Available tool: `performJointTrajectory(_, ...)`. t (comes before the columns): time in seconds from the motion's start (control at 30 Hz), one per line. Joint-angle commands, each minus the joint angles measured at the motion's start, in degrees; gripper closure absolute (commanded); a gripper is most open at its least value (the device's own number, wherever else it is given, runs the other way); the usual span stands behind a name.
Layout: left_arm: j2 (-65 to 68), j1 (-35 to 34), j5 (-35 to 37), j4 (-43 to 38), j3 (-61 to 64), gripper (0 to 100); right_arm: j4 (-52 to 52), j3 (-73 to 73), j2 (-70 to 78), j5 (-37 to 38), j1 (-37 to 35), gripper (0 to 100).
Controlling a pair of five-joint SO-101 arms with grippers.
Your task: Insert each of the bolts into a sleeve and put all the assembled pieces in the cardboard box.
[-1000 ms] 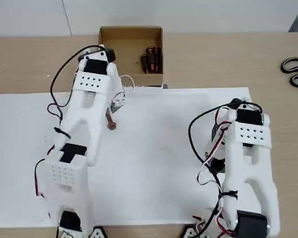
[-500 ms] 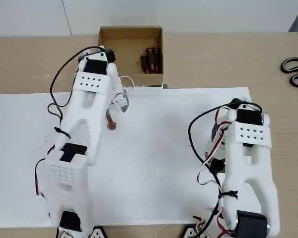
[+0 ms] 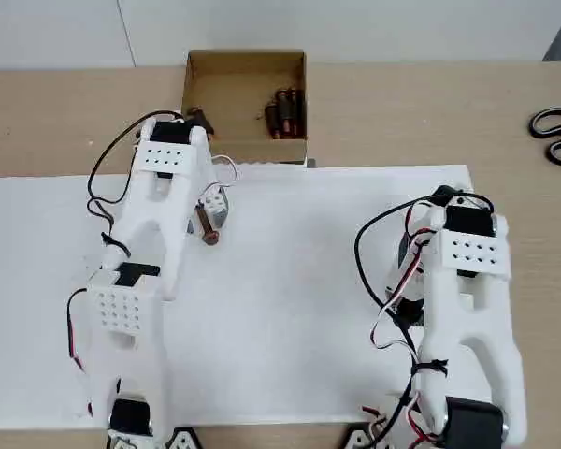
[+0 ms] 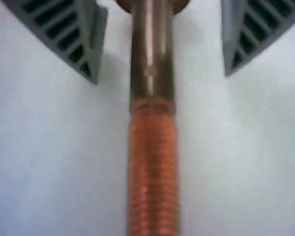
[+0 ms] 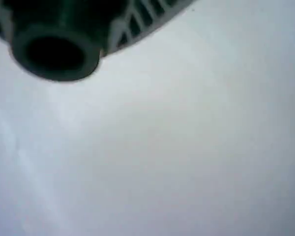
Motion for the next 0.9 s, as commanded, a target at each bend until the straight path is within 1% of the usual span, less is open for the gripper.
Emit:
performJointTrajectory(0.0, 2.4, 0.2, 0.0, 0.4, -0.7, 93, -0.3, -0.4, -2.2, 0.5, 0.7, 99.6)
performJointTrajectory(0.03, 3.5, 0.2, 0.0, 0.4, -0.7, 98, -0.3, -0.4, -2.2, 0.5, 0.6, 99.6)
performJointTrajectory(0.07, 4.6, 0.2, -0.1, 0.5, -0.7, 100, -0.3, -0.4, -2.2, 0.5, 0.6, 99.6)
performJointTrajectory(0.1, 5.4, 0.2, -0.1, 0.6, -0.7, 99, -0.3, -0.4, -2.2, 0.5, 0.5, 99.6)
performJointTrajectory(0.23, 6.4, 0.5, -0.2, 1.8, -0.9, 99, 0.3, -2.6, -2.2, 0.4, 0.6, 99.6)
performJointTrajectory(0.33, 6.4, 1.8, 0.0, 4.3, -3.4, 99, 0.4, -3.0, -2.2, 0.4, 0.5, 99.6)
performJointTrajectory(0.4, 6.3, 2.1, 0.5, 4.2, -4.7, 99, 0.4, -3.0, -2.2, 0.4, 0.7, 99.6)
performJointTrajectory(0.53, 2.6, 2.1, 6.8, 4.2, -8.0, 99, 0.4, -3.1, -2.2, 0.4, 0.5, 99.6)
performJointTrajectory(0.63, -6.9, 2.3, 10.8, 4.2, -8.3, 99, 0.4, -3.2, -2.2, 0.4, 0.4, 99.6)
performJointTrajectory(0.73, -14.6, 1.9, 18.9, 4.1, -6.9, 99, 0.4, -3.2, -2.2, 0.4, 0.3, 99.6)
performJointTrajectory(0.87, -19.3, 0.9, 29.8, 4.1, -0.8, 99, 0.4, -3.2, -2.2, 0.3, 0.3, 99.6)
